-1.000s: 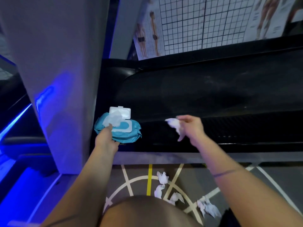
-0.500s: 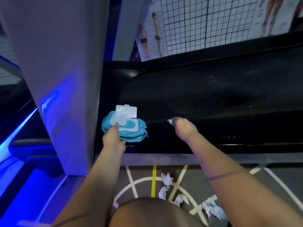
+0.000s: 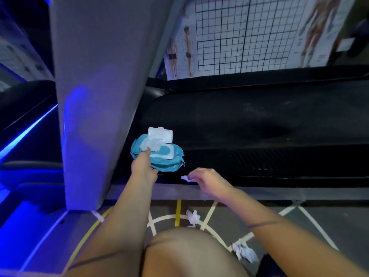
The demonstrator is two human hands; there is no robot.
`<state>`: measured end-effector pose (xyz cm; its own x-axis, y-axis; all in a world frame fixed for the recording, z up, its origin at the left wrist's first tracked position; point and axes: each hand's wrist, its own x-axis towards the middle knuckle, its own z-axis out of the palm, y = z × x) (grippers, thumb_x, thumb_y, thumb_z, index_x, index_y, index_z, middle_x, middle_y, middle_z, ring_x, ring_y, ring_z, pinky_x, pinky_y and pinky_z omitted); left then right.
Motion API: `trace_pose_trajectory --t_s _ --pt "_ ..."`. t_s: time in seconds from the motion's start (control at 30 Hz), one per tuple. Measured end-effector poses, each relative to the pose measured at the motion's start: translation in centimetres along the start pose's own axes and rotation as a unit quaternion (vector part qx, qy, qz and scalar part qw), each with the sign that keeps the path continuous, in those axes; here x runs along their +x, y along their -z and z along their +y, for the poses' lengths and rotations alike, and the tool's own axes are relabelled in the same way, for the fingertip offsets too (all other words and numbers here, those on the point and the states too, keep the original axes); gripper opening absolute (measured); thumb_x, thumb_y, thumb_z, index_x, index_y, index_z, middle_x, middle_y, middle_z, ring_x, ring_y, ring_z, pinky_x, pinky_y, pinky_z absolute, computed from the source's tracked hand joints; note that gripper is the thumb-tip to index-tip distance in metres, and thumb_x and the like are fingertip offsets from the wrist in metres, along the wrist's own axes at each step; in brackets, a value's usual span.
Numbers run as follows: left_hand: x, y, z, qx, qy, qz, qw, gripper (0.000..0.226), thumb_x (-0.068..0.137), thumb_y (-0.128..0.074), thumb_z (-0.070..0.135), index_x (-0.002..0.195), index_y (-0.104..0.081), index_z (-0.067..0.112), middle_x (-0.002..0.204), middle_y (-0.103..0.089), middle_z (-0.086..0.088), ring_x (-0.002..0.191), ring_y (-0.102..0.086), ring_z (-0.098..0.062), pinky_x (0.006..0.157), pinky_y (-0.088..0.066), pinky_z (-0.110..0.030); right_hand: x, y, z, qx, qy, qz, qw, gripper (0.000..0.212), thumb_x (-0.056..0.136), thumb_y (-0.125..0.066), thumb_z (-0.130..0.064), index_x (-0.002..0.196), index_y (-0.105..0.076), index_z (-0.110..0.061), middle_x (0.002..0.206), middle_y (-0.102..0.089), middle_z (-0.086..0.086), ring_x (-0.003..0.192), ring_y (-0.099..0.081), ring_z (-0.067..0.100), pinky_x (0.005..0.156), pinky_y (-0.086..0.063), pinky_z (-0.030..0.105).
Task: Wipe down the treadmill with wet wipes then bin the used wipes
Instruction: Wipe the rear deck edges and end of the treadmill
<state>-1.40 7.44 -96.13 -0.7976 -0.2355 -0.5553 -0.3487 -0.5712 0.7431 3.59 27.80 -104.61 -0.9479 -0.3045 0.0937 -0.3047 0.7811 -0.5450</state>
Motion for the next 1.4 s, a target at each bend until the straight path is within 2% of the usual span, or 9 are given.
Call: trace_pose_trajectory --t_s 0.13,0.3,0.4,0.7,0.8,1.0,1.13,1.3,1.4 --pt "-1.2 -0.9 -0.4 0.027 0.038 -0.043 0.998 0.035 0.105 -0.064 0.015 0.139 -0.060 0.009 0.117 -0.071 -0.014 0.086 -0.070 -0.027 0.071 -0.057 -0.045 -3.9 8.1 -1.1 -0.012 -0.092 -0.012 0.996 0.024 0.098 -0.057 -0.004 0.110 -0.077 -0.010 0.114 -0.073 -0.001 0.092 -0.068 0.004 0.076 -0.036 -0.005" --pt "-2.2 -2.4 0.0 0.051 0.053 -0.098 0.993 0.037 0.104 -0.065 0.016 0.140 -0.061 0.010 0.116 -0.073 -0.013 0.094 -0.073 -0.028 0.084 -0.060 -0.047 -10.1 16.7 -1.0 0.014 -0.243 -0.010 0.970 0.028 0.098 -0.051 -0.002 0.107 -0.073 -0.017 0.094 -0.076 -0.013 0.077 -0.073 0.006 0.072 -0.058 0.023" --pt "-3.1 -3.8 0.3 0.070 0.044 -0.121 0.989 0.036 0.103 -0.065 0.016 0.139 -0.061 0.012 0.120 -0.073 -0.012 0.093 -0.073 -0.026 0.072 -0.060 -0.042 -13.8 19.2 -2.8 0.131 -0.303 0.036 0.943 0.025 0.101 -0.049 0.002 0.103 -0.070 -0.012 0.087 -0.077 -0.008 0.079 -0.071 -0.005 0.074 -0.059 0.017" --pt "-6.8 -6.9 -1.2 0.300 -0.009 -0.257 0.919 0.025 0.101 -0.068 0.011 0.126 -0.068 0.010 0.118 -0.076 -0.012 0.102 -0.074 -0.028 0.095 -0.059 -0.046 -17.9 18.7 -4.3 0.205 -0.397 0.146 0.883 0.018 0.091 -0.064 -0.002 0.101 -0.074 -0.012 0.084 -0.077 0.014 0.074 -0.074 0.025 0.079 -0.062 0.041" --pt "-7.8 -6.5 -1.8 0.353 -0.048 -0.274 0.893 0.021 0.101 -0.068 0.012 0.122 -0.070 0.013 0.110 -0.077 -0.008 0.088 -0.073 -0.018 0.075 -0.058 -0.032 -18.4 17.0 -4.1 0.234 -0.396 0.163 0.873 0.016 0.099 -0.056 -0.006 0.105 -0.070 -0.011 0.081 -0.075 0.014 0.063 -0.071 0.022 0.069 -0.060 0.036" --pt "-8.8 -4.7 -1.6 0.484 -0.131 -0.374 0.780 0.024 0.097 -0.071 0.004 0.107 -0.075 0.025 0.109 -0.079 -0.004 0.089 -0.076 -0.014 0.091 -0.061 -0.036 -18.9 14.9 -3.0 0.076 -0.360 0.103 0.924 0.014 0.090 -0.071 -0.021 0.083 -0.077 -0.010 0.063 -0.070 -0.007 0.063 -0.065 0.008 0.057 -0.047 0.017" --pt "-12.6 -5.1 1.1 0.550 -0.161 -0.395 0.718 0.022 0.096 -0.072 0.002 0.105 -0.076 0.021 0.097 -0.079 0.006 0.074 -0.076 -0.006 0.069 -0.062 -0.022 -17.8 14.0 -2.5 0.028 -0.359 0.046 0.932 0.012 0.092 -0.069 -0.025 0.095 -0.077 -0.016 0.044 -0.057 -0.018 0.066 -0.059 0.003 0.061 -0.047 0.019" --pt "-18.3 -6.5 7.4 0.671 -0.177 -0.412 0.591 0.028 0.083 -0.087 0.022 0.110 -0.078 0.017 0.106 -0.081 -0.007 0.102 -0.077 -0.028 0.098 -0.058 -0.049 -16.5 13.2 -3.0 0.018 -0.337 0.026 0.941 0.013 0.092 -0.063 -0.024 0.080 -0.065 -0.024 0.062 -0.061 -0.014 0.066 -0.056 0.007 0.068 -0.040 0.021" --pt "-20.1 -5.6 7.4 0.706 -0.181 -0.412 0.547 0.035 0.080 -0.086 0.035 0.109 -0.078 0.017 0.107 -0.081 -0.010 0.103 -0.077 -0.030 0.097 -0.057 -0.053 -16.1 12.3 -3.1 -0.029 -0.328 -0.013 0.944 0.012 0.091 -0.063 -0.014 0.101 -0.071 -0.014 0.080 -0.064 -0.002 0.053 -0.059 0.000 0.048 -0.041 0.017"
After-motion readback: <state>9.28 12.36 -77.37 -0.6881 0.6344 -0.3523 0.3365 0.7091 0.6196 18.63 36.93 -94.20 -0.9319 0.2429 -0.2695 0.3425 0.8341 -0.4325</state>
